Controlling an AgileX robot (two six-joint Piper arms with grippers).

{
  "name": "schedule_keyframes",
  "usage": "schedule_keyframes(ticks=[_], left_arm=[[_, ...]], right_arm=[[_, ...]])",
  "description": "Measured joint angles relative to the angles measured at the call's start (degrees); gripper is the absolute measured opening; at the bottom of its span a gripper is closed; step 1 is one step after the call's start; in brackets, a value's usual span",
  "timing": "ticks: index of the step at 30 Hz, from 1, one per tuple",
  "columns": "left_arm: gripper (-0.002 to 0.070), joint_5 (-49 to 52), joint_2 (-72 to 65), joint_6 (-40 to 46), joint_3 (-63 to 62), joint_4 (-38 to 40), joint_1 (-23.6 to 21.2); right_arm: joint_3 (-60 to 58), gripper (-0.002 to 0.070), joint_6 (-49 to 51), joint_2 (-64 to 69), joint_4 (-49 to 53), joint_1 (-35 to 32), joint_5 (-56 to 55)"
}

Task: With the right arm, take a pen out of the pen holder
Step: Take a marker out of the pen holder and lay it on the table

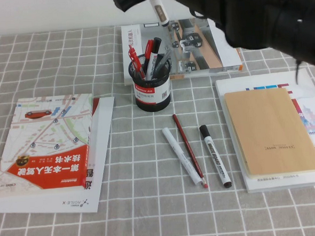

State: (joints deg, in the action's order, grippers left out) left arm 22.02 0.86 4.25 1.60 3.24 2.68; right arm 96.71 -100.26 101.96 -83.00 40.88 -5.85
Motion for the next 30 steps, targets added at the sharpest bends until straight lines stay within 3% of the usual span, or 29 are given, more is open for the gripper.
schedule_keyframes(ticks=[4, 13, 16, 23, 30], left_arm=[[-0.0004, 0.00, 0.00, 0.00, 0.00, 0.00, 0.00], [-0.0004, 0.00, 0.00, 0.00, 0.00, 0.00, 0.00], [-0.0004, 0.00, 0.00, 0.00, 0.00, 0.00, 0.00], [-0.0004, 0.00, 0.00, 0.00, 0.00, 0.00, 0.00], [-0.0004, 0.00, 0.00, 0.00, 0.00, 0.00, 0.00]], right_arm=[[-3.10, 0.0084, 4.14, -2.87, 0.20, 0.00, 6.45], [-9.90, 0.0085, 23.47, -6.71, 9.26, 0.00, 24.29], [-10.82, 0.0084, 34.42, -7.08, 18.68, 0.00, 31.47], [-10.91, 0.0085, 73.43, -7.08, 52.55, 0.00, 49.63], [-10.91, 0.0085, 98.23, -7.08, 72.82, 0.00, 58.27]])
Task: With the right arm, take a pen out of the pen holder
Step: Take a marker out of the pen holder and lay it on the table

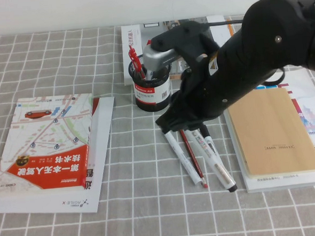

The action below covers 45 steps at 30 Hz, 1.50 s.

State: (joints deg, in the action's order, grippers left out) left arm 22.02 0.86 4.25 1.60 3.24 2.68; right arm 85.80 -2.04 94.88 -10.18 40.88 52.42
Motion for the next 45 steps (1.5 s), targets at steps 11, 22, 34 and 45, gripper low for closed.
schedule_keyframes(ticks=[11, 22, 34, 45], left_arm=[[-0.0004, 0.00, 0.00, 0.00, 0.00, 0.00, 0.00], [-0.0004, 0.00, 0.00, 0.00, 0.00, 0.00, 0.00], [-0.0004, 0.00, 0.00, 0.00, 0.00, 0.00, 0.00], [-0.0004, 0.00, 0.00, 0.00, 0.00, 0.00, 0.00]], right_arm=[[0.00, 0.0085, 11.06, 6.55, 3.39, -2.24, -3.72], [4.12, 0.0084, 11.06, 14.00, -0.77, -1.06, -9.33], [18.06, 0.0084, 9.92, 27.48, -0.32, -0.71, -2.98], [23.41, 0.0084, 9.88, 33.89, 1.33, -1.18, -2.89]])
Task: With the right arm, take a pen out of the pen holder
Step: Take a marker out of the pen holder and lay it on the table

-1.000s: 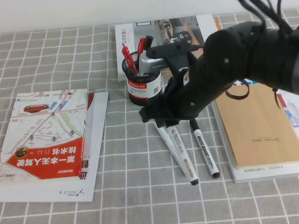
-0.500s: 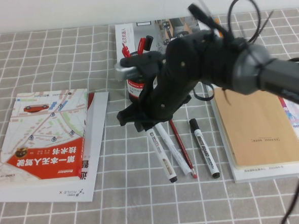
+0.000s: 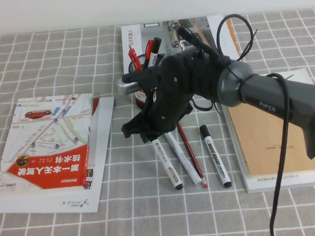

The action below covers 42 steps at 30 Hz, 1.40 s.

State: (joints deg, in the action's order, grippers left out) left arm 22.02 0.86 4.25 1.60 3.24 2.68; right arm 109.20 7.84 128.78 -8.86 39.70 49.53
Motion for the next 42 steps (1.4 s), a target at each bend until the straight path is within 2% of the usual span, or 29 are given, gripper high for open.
schedule_keyframes(ticks=[11, 21, 28, 31, 37, 42], left_arm=[[-0.0004, 0.00, 0.00, 0.00, 0.00, 0.00, 0.00], [-0.0004, 0.00, 0.00, 0.00, 0.00, 0.00, 0.00], [-0.0004, 0.00, 0.00, 0.00, 0.00, 0.00, 0.00], [-0.0004, 0.00, 0.00, 0.00, 0.00, 0.00, 0.00], [-0.0004, 0.00, 0.00, 0.00, 0.00, 0.00, 0.00], [-0.0004, 0.00, 0.00, 0.00, 0.00, 0.00, 0.00]], right_arm=[[0.15, 0.0085, 0.00, 1.18, 0.00, -0.73, -0.32], [0.15, 0.0200, 0.00, 1.42, 0.00, -0.73, -0.55], [0.15, 0.0212, 0.00, -2.49, 2.28, -0.31, 1.81], [0.15, 0.0182, 0.00, -5.85, 5.14, 1.22, 5.48], [-4.20, 0.0021, 0.00, -16.37, 10.75, 4.18, 8.96], [-17.01, -0.0007, 0.63, -29.10, 12.74, 4.99, 4.32]])
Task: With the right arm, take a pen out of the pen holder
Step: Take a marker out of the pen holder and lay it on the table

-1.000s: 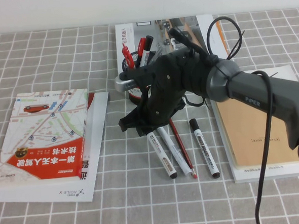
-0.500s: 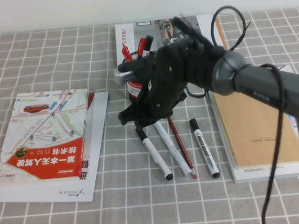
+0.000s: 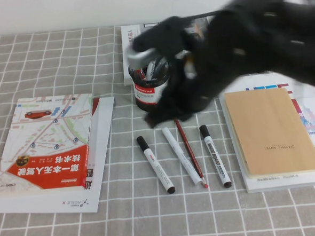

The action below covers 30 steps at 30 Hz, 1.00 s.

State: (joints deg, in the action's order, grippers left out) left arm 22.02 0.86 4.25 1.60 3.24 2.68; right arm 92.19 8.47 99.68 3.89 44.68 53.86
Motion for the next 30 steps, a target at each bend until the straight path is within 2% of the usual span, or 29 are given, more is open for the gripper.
schedule_keyframes(ticks=[15, 22, 25, 30], left_arm=[[-0.0004, 0.00, 0.00, 0.00, 0.00, 0.00, 0.00], [-0.0004, 0.00, 0.00, 0.00, 0.00, 0.00, 0.00], [-0.0004, 0.00, 0.00, 0.00, 0.00, 0.00, 0.00], [-0.0004, 0.00, 0.00, 0.00, 0.00, 0.00, 0.00]], right_arm=[[-34.15, -0.0012, 12.33, -39.57, 10.70, 0.00, -1.29], [-47.33, -0.0012, 12.72, -57.92, 3.88, 0.00, -0.31], [-51.40, -0.0012, 12.72, -63.71, -0.73, 0.00, 2.81], [-55.14, -0.0012, 12.72, -69.77, -2.76, 0.00, 9.89]])
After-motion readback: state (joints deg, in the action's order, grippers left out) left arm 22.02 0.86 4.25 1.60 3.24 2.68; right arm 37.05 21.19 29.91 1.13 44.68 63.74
